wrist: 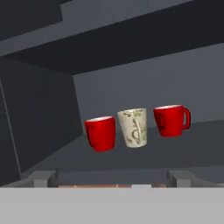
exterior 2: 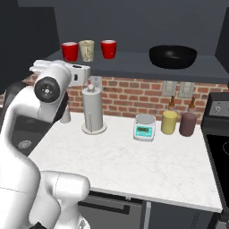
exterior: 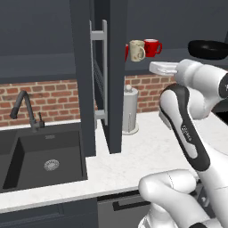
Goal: Gather all objects into one cabinet and sort the glasses and bowls to opposite sides.
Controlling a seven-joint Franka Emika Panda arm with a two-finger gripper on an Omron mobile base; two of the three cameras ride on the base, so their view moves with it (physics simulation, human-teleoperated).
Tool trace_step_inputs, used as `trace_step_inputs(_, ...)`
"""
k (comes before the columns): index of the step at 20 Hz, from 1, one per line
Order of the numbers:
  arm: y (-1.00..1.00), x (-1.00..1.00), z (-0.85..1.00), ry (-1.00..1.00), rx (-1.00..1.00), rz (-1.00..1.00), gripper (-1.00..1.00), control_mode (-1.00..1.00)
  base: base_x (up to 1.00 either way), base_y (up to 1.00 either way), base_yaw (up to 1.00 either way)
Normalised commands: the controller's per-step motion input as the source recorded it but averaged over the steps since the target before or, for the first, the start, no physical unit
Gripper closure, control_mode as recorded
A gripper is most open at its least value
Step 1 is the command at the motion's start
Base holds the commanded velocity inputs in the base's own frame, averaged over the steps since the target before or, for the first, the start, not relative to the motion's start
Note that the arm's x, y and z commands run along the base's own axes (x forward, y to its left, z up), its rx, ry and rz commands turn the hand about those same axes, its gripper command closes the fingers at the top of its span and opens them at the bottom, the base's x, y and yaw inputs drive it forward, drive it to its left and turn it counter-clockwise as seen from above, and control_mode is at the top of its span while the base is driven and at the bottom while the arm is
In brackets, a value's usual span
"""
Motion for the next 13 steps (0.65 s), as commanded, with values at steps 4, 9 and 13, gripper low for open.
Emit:
trace_step_inputs(4,-0.01,-1.00,0.06,0.11,0.06,0.00,-1.00,-1.00,0.00,0.00,0.00)
trace_step_inputs(9,-0.09,-1.00,0.00,0.07,0.08,0.00,-1.00,-1.00,0.00,0.00,0.00)
trace_step_inputs(13,-0.19,-1.00,0.00,-0.02,0.09,0.00,-1.00,-1.00,0.00,0.00,0.00)
